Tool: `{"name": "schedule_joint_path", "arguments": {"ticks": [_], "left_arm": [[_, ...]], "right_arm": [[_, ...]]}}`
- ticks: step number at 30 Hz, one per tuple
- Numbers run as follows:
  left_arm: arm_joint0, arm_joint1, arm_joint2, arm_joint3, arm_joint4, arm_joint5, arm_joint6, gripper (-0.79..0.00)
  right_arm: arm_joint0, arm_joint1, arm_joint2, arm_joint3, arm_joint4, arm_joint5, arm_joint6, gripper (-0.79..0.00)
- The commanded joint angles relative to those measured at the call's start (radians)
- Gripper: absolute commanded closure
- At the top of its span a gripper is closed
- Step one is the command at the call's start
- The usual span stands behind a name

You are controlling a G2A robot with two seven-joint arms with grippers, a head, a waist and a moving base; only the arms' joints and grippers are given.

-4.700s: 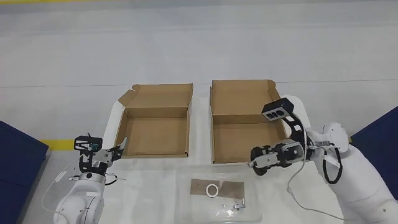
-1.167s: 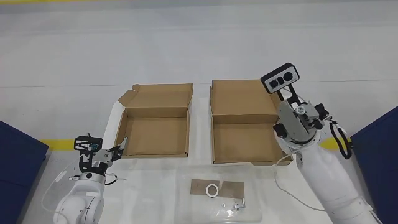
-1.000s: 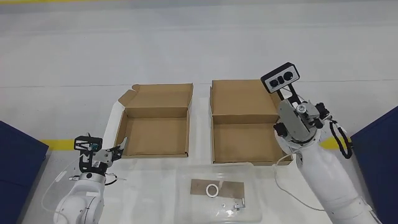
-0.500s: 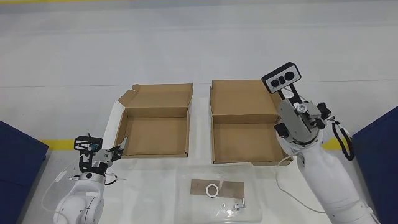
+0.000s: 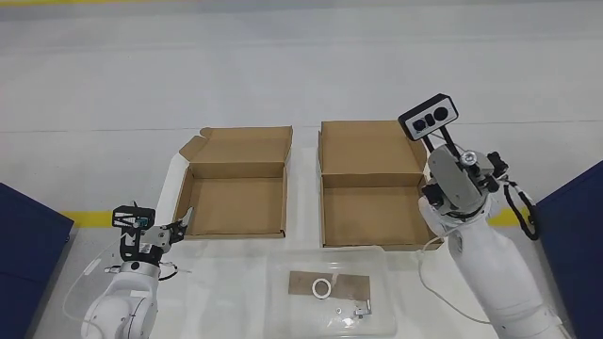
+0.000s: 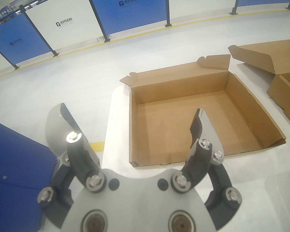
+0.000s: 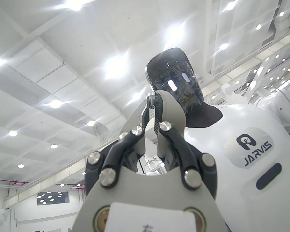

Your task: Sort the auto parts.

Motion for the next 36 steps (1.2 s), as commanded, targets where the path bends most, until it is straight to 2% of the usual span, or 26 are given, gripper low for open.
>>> {"name": "schedule_joint_path", "arguments": {"ticks": [1,18,28,36], "left_arm": [[0.000,0.000,0.000,0.000,0.000,0.000,0.000,-0.785],[0.000,0.000,0.000,0.000,0.000,0.000,0.000,-0.785],[0.000,0.000,0.000,0.000,0.000,0.000,0.000,-0.785],[0.000,0.000,0.000,0.000,0.000,0.000,0.000,-0.785]], "right_arm": [[-0.001,-0.003,0.000,0.000,0.004,0.006,0.001,0.000],[-0.022,-0.024,0.023,0.016,-0.027,0.033,0.012,0.000],[-0.069,-0.011,0.128,0.037,-0.137,0.104,0.043,0.000],[-0.131,0.000,0.223,0.046,-0.169,0.142,0.074,0.000]]}}
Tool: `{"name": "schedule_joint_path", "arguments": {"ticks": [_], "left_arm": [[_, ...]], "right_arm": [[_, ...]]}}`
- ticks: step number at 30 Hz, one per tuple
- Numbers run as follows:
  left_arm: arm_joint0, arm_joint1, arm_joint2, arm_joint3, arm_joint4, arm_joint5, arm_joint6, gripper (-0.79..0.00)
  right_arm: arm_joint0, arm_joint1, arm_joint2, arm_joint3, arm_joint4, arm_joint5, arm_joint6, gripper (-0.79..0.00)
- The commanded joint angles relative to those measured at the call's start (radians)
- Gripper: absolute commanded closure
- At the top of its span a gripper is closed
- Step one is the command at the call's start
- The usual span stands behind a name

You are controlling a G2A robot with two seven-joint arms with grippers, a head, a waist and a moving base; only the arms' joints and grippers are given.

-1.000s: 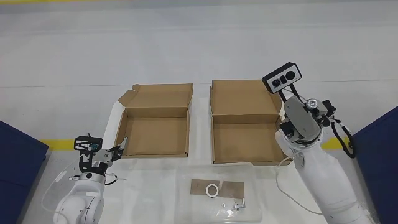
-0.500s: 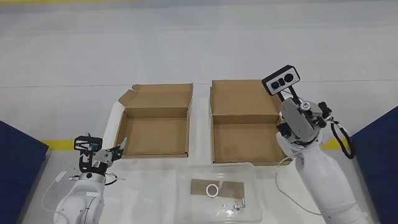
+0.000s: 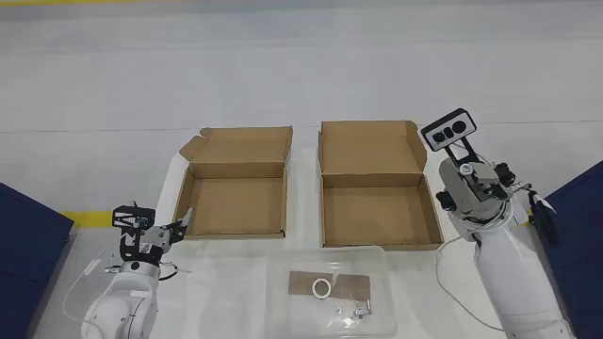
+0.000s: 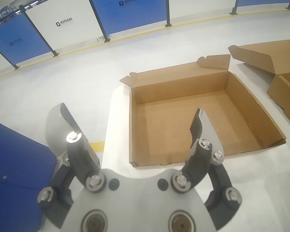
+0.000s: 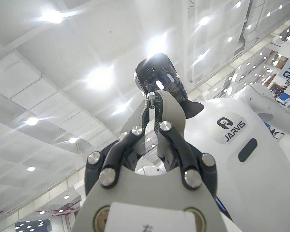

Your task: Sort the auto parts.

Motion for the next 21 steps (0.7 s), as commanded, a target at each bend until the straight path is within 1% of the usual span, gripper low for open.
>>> {"name": "schedule_joint_path", "arguments": {"ticks": [1,7,15,16,17,21], "left_arm": [[0.000,0.000,0.000,0.000,0.000,0.000,0.000,-0.785],[0.000,0.000,0.000,0.000,0.000,0.000,0.000,-0.785],[0.000,0.000,0.000,0.000,0.000,0.000,0.000,-0.785],[0.000,0.000,0.000,0.000,0.000,0.000,0.000,-0.785],[0.000,0.000,0.000,0.000,0.000,0.000,0.000,-0.785],[0.000,0.000,0.000,0.000,0.000,0.000,0.000,-0.785]], "right_arm": [[-0.015,0.003,0.024,0.001,-0.010,0.008,0.005,0.000],[-0.056,0.015,0.110,0.007,-0.081,0.035,0.024,0.000],[-0.104,0.046,0.233,0.003,-0.349,0.072,0.060,0.000],[-0.108,0.051,0.252,-0.002,-0.395,0.065,0.062,0.000],[-0.109,0.052,0.260,-0.004,-0.415,0.057,0.060,0.000],[-0.109,0.052,0.260,-0.004,-0.415,0.057,0.060,0.000]]}}
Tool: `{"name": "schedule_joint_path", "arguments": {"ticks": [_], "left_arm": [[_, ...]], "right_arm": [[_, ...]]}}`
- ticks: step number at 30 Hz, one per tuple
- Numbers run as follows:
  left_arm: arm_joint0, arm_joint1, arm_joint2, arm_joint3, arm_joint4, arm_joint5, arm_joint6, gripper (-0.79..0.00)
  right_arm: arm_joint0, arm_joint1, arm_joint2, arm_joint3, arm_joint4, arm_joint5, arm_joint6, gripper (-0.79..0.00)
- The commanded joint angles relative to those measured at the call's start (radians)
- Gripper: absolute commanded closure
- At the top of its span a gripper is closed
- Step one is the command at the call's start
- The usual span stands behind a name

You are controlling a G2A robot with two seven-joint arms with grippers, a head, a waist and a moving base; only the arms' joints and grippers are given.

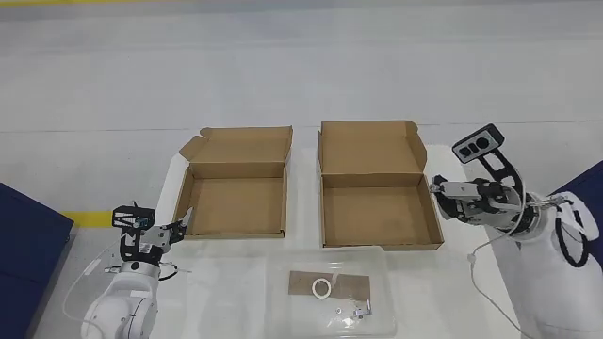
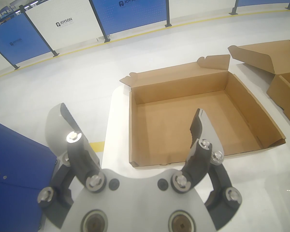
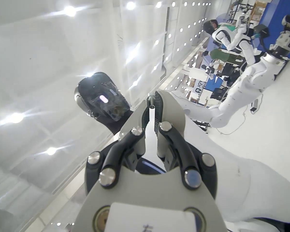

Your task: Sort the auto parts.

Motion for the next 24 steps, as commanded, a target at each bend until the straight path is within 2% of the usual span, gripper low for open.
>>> {"name": "schedule_joint_path", "arguments": {"ticks": [1,2,4,9,14,19,24], "left_arm": [[0.000,0.000,0.000,0.000,0.000,0.000,0.000,-0.785],[0.000,0.000,0.000,0.000,0.000,0.000,0.000,-0.785],[0.000,0.000,0.000,0.000,0.000,0.000,0.000,-0.785],[0.000,0.000,0.000,0.000,0.000,0.000,0.000,-0.785],[0.000,0.000,0.000,0.000,0.000,0.000,0.000,-0.785],[0.000,0.000,0.000,0.000,0.000,0.000,0.000,-0.785],[0.000,0.000,0.000,0.000,0.000,0.000,0.000,-0.785]], "right_arm": [[0.000,0.000,-0.001,0.000,0.021,0.001,0.000,0.000],[0.000,0.000,-0.001,0.000,0.021,0.001,0.000,0.000],[-0.006,0.010,0.006,-0.033,-0.149,-0.003,-0.042,0.000],[-0.004,0.038,0.026,-0.056,-0.450,0.050,-0.047,0.000],[0.037,0.061,0.006,-0.057,-0.662,0.091,-0.040,0.000],[0.095,0.078,-0.049,-0.045,-0.821,0.088,-0.021,0.000],[0.095,0.078,-0.049,-0.045,-0.821,0.088,-0.021,0.000]]}}
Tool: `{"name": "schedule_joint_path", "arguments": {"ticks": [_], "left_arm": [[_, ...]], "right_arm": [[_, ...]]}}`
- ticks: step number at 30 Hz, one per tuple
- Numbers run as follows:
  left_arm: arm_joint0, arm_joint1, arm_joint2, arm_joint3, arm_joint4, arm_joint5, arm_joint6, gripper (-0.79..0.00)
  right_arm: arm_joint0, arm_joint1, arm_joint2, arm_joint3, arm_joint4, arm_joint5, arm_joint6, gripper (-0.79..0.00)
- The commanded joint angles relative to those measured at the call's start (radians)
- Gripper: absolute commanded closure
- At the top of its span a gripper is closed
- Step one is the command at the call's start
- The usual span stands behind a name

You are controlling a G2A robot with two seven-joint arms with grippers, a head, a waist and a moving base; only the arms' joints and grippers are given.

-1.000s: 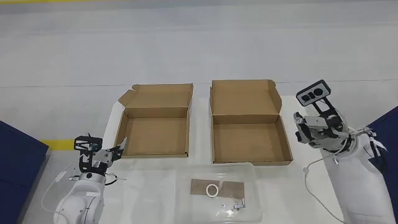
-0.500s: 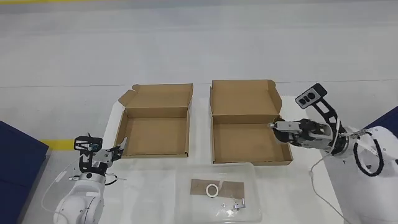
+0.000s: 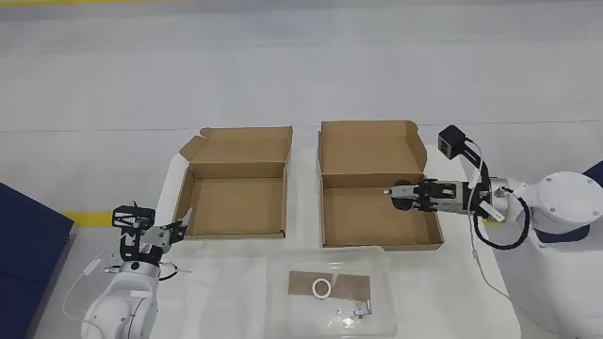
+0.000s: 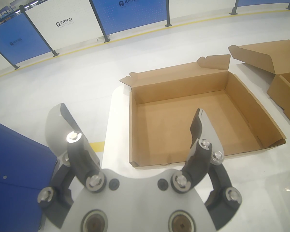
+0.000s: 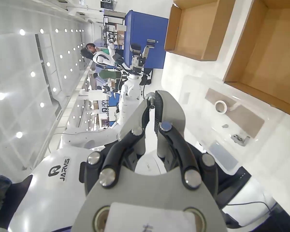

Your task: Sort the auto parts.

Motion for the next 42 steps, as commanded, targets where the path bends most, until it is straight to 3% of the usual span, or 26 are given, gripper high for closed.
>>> {"name": "schedule_joint_path", "arguments": {"ticks": [1,4,8,12,17,24,36,42], "left_arm": [[0.000,0.000,0.000,0.000,0.000,0.000,0.000,-0.785],[0.000,0.000,0.000,0.000,0.000,0.000,0.000,-0.785],[0.000,0.000,0.000,0.000,0.000,0.000,0.000,-0.785],[0.000,0.000,0.000,0.000,0.000,0.000,0.000,-0.785],[0.000,0.000,0.000,0.000,0.000,0.000,0.000,-0.785],[0.000,0.000,0.000,0.000,0.000,0.000,0.000,-0.785],[0.000,0.000,0.000,0.000,0.000,0.000,0.000,-0.785],[0.000,0.000,0.000,0.000,0.000,0.000,0.000,-0.785]], "right_arm": [[0.000,0.000,0.000,0.000,0.001,0.000,0.000,0.000],[-0.005,0.001,-0.004,-0.006,-0.024,-0.003,-0.014,0.000],[0.001,0.018,-0.063,-0.064,-0.262,0.053,-0.026,0.000],[0.073,0.027,-0.173,-0.034,-0.453,0.088,-0.009,0.000],[0.187,0.021,-0.322,0.080,-0.579,0.112,-0.008,0.000],[0.296,-0.005,-0.489,0.277,-0.594,0.094,-0.042,0.000],[0.296,-0.005,-0.489,0.277,-0.594,0.094,-0.042,0.000],[0.340,-0.013,-0.601,0.296,-0.772,0.159,-0.035,0.000]]}}
